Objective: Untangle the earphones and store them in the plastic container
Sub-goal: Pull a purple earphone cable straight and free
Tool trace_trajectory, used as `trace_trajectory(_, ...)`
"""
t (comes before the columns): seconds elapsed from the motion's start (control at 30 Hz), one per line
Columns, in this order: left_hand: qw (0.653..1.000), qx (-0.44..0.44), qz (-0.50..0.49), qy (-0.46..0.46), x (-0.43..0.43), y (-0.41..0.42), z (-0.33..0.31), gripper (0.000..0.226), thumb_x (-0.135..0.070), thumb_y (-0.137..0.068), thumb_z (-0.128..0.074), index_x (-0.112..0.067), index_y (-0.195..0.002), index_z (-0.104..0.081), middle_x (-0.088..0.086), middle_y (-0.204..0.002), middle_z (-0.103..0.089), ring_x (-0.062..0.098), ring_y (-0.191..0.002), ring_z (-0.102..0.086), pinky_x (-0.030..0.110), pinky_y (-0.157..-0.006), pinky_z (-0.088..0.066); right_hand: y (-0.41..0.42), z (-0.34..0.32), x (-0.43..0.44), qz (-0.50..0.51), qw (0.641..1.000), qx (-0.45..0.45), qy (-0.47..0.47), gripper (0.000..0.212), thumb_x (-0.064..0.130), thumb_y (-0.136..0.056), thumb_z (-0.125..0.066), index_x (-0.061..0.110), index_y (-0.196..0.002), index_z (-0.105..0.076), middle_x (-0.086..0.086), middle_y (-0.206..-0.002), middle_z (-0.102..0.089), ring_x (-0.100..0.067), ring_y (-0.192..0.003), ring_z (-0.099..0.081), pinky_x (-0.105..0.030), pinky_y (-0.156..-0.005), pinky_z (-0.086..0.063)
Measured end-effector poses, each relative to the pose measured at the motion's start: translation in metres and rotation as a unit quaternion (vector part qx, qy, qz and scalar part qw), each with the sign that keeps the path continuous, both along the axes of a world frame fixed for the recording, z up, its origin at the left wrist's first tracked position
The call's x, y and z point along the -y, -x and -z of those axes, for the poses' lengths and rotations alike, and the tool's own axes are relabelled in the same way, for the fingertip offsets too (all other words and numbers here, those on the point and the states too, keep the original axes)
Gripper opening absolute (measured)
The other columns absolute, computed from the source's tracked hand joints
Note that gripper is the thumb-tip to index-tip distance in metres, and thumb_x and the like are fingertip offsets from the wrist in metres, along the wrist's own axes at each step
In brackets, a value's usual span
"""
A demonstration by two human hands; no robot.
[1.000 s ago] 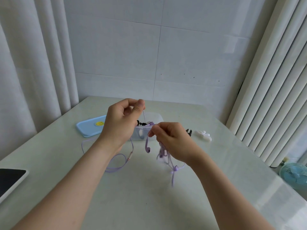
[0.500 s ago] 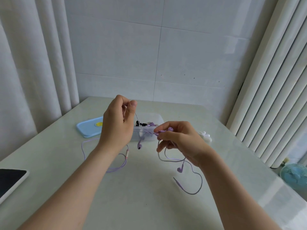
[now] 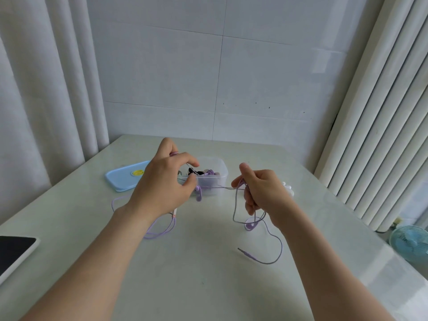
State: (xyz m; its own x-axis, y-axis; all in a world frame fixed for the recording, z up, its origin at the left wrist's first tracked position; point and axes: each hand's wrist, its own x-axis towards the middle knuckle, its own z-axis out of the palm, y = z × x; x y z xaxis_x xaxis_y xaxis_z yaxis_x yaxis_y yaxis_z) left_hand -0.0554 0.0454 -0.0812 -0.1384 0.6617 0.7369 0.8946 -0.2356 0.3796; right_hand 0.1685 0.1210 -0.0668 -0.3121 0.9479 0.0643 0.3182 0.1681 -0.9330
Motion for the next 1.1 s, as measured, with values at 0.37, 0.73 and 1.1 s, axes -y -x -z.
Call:
trace_trajectory(0.37, 0.998, -0.042, -0.039, 0.041, -0.003, 0.002, 0.004, 0.016, -0.022, -0.086, -0.083, -0.029, -0.098, -0.075, -0.004, -0.099, -0.035, 0.020, -0.082, -0.046, 0.033, -0.075, -0.039, -0.002, 0.000, -0.004, 0.088, 0.996, 0.025, -0.024, 0.013, 0.021, -0.090, -0.066, 0.009, -0.087, -0.070, 0.002, -0.058, -0.066, -0.018, -0.052, -0.049, -0.024, -0.055, -0.040)
trace_trajectory(0.73, 0.985, 0.143, -0.098, -0.022, -0.011, -0.009, 0.001, 0.029, -0.020, -0.091, -0.067, -0.025, -0.065, -0.054, 0.003, -0.086, -0.046, 0.014, -0.071, -0.043, 0.024, -0.065, -0.027, 0.002, 0.008, -0.003, 0.007, 0.991, 0.039, -0.131, 0.014, 0.024, -0.109, -0.046, 0.020, -0.120, -0.053, 0.015, -0.088, -0.079, -0.005, -0.061, -0.048, -0.019, -0.059, -0.042)
trace_trajectory(1.1, 0.967, 0.211, -0.144, -0.023, -0.010, -0.012, -0.001, 0.032, -0.027, -0.092, -0.057, -0.026, -0.062, -0.044, 0.008, -0.083, -0.053, 0.028, -0.073, -0.047, 0.035, -0.067, -0.032, 0.007, 0.005, -0.004, 0.033, 0.998, -0.003, -0.058, 0.035, 0.022, -0.094, -0.052, 0.020, -0.066, -0.072, -0.005, -0.072, -0.053, -0.020, -0.068, -0.038, -0.031, -0.063, -0.036)
